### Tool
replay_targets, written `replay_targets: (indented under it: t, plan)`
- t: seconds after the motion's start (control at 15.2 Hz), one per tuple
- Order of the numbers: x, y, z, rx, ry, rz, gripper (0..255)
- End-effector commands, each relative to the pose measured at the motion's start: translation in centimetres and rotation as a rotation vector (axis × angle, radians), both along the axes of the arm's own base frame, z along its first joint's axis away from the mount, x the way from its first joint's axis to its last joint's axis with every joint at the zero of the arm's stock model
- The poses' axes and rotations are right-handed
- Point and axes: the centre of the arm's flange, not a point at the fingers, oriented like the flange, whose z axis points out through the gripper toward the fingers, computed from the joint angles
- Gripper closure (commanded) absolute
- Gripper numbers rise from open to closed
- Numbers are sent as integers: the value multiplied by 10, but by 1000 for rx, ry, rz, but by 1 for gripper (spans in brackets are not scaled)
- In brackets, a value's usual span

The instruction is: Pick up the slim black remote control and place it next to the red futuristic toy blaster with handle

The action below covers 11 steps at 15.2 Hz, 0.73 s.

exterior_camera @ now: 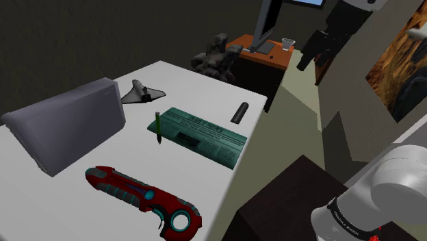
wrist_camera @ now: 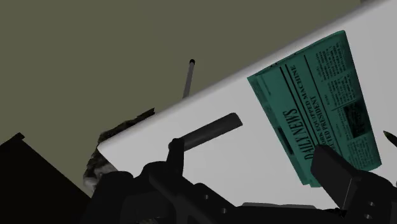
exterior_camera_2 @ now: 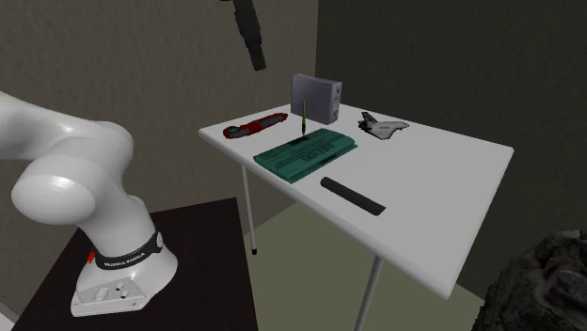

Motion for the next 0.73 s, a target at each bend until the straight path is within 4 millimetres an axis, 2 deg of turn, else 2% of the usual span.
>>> replay_targets:
  t: [0.0,0.66]
  plan:
    - [0,0,0,0,0,0,0]
    - [93,6,-100,78,44,-382,0]
